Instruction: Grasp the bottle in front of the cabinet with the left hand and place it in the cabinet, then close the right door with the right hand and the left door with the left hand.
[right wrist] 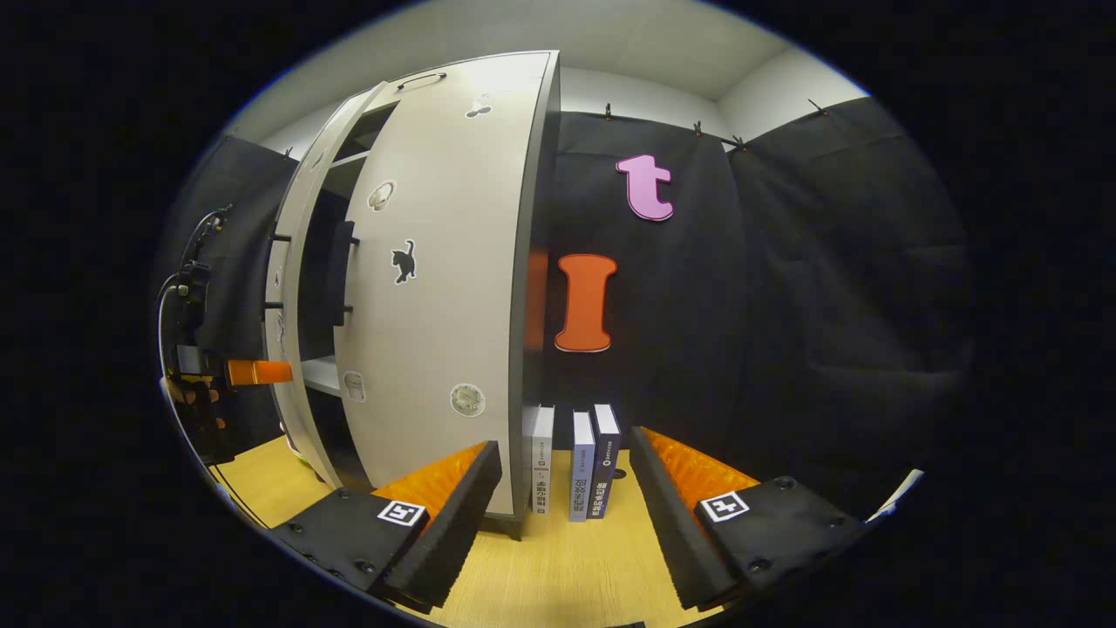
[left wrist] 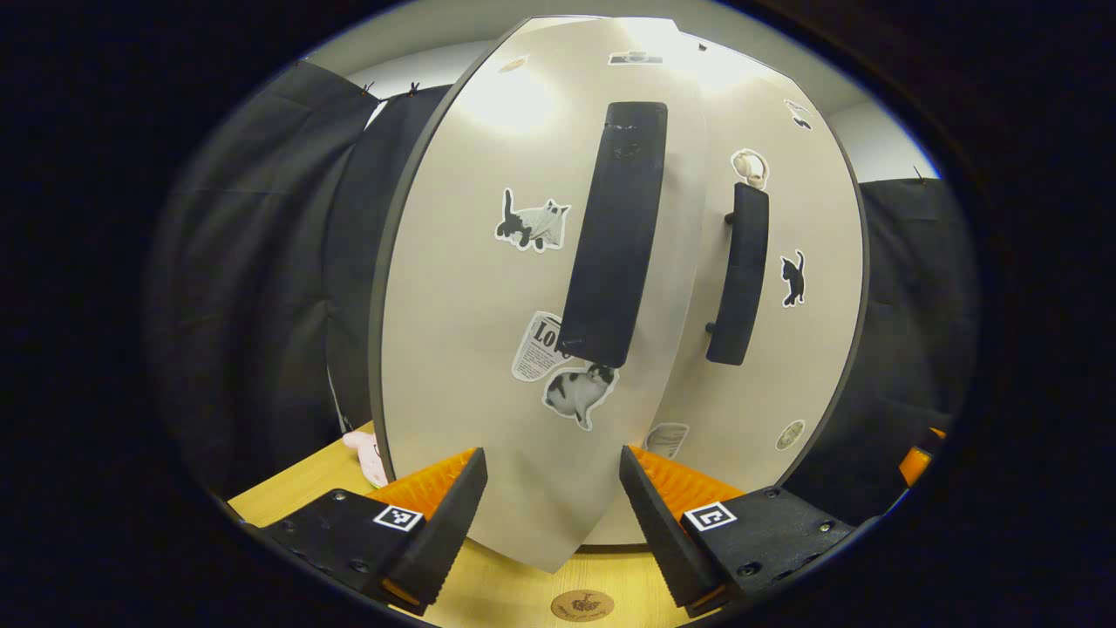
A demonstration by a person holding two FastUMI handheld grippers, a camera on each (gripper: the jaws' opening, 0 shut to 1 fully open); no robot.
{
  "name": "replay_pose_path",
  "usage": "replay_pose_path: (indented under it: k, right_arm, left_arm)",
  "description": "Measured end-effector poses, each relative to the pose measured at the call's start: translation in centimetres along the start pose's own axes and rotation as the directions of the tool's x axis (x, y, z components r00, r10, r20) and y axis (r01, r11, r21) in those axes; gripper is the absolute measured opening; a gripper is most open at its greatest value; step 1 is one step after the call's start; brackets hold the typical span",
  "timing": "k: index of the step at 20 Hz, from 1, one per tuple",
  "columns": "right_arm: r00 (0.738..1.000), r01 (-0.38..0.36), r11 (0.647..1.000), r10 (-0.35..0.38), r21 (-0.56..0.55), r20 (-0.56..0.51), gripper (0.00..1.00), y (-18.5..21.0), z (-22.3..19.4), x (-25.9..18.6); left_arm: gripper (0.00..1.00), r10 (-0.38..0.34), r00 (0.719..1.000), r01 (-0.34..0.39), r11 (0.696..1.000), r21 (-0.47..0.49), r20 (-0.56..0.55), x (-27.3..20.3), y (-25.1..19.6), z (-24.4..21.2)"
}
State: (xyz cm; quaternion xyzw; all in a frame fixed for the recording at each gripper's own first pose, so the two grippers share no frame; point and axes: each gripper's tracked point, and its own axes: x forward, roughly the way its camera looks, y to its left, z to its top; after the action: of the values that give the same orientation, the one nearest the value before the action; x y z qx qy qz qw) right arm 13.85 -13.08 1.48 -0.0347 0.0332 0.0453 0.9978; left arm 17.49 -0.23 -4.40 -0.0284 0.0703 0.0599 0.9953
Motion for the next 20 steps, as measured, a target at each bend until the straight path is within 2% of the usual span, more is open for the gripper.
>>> replay_pose_path:
  k: [1,3,4,9,11,13,14,20]
  right_arm:
    - [1.000,0.002,1.000,-0.002,0.005,-0.005,0.94,-0.4,-0.2,0.2]
    - [1.000,0.009,1.000,-0.009,0.008,-0.008,0.94,-1.2,-0.3,0.7]
    - [1.000,0.015,1.000,-0.015,0.004,-0.006,0.98,-1.8,-0.3,0.8]
    - [0.999,0.042,0.999,-0.042,-0.007,0.001,0.98,-4.3,-0.3,1.7]
    - [0.999,0.043,0.999,-0.043,0.004,-0.003,0.94,-4.9,-0.6,2.3]
    - [0.999,0.036,0.999,-0.036,0.010,-0.007,0.94,-5.1,-0.7,3.0]
    - [1.000,0.030,1.000,-0.030,0.011,-0.007,0.98,-5.1,-0.8,3.4]
    - [1.000,-0.014,1.000,0.014,0.002,0.008,0.98,-5.0,-0.4,5.1]
  left_arm:
    - [0.94,-0.015,1.000,0.015,1.000,-0.007,-0.005,0.2,-0.6,-0.3]
    - [0.94,-0.055,0.998,0.055,0.998,-0.012,-0.027,1.3,-2.4,-0.9]
    - [0.94,-0.049,0.999,0.049,0.999,-0.003,-0.024,2.1,-2.8,-0.8]
    - [0.94,-0.026,0.999,0.027,0.999,0.027,-0.021,3.3,-2.8,-0.6]
    - [0.94,-0.017,1.000,0.017,0.999,0.028,-0.020,3.5,-2.8,-0.6]
    - [0.94,-0.013,1.000,0.014,0.999,0.037,-0.020,3.8,-3.0,-0.6]
    - [0.94,-0.015,1.000,0.015,0.999,0.040,-0.020,3.8,-3.2,-0.6]
    - [0.94,-0.008,1.000,0.009,0.998,0.061,-0.025,3.4,-4.1,-0.5]
